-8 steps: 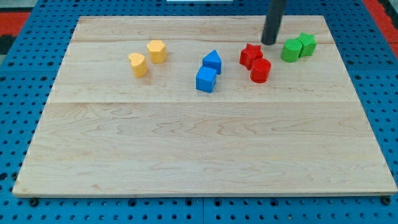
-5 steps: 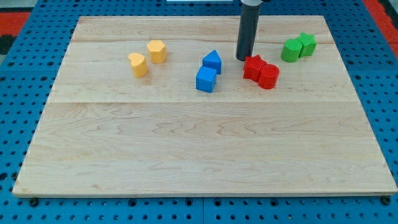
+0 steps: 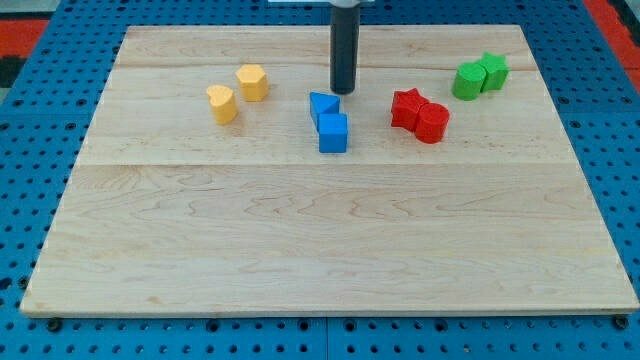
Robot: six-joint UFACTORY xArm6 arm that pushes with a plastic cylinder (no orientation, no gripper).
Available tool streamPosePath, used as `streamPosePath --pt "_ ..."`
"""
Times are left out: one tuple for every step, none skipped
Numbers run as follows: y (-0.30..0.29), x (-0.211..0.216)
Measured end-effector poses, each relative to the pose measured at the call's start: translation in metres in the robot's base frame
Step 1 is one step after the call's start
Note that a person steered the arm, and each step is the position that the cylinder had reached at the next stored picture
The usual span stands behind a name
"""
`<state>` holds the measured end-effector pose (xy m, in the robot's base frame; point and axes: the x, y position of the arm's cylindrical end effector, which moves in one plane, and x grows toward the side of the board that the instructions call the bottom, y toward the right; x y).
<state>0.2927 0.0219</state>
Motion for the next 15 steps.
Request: streamPosePath --pt "-0.052 -0.051" --pt "-0.104 -0.032" --pt "-0.113 -0.017" --pt "-0.083 -0.010" --pt "-0.103 -0.009" --pt "-0.149 -0.007" --pt "-0.137 -0.003" --pt "-0.086 0.005" --pt "-0.125 0.020" --pt "-0.128 0.040" --pt "-0.119 0.070" --pt "-0.171 0.109" --pt "-0.203 0.089" --pt "-0.174 0.089" --pt "-0.161 0.058"
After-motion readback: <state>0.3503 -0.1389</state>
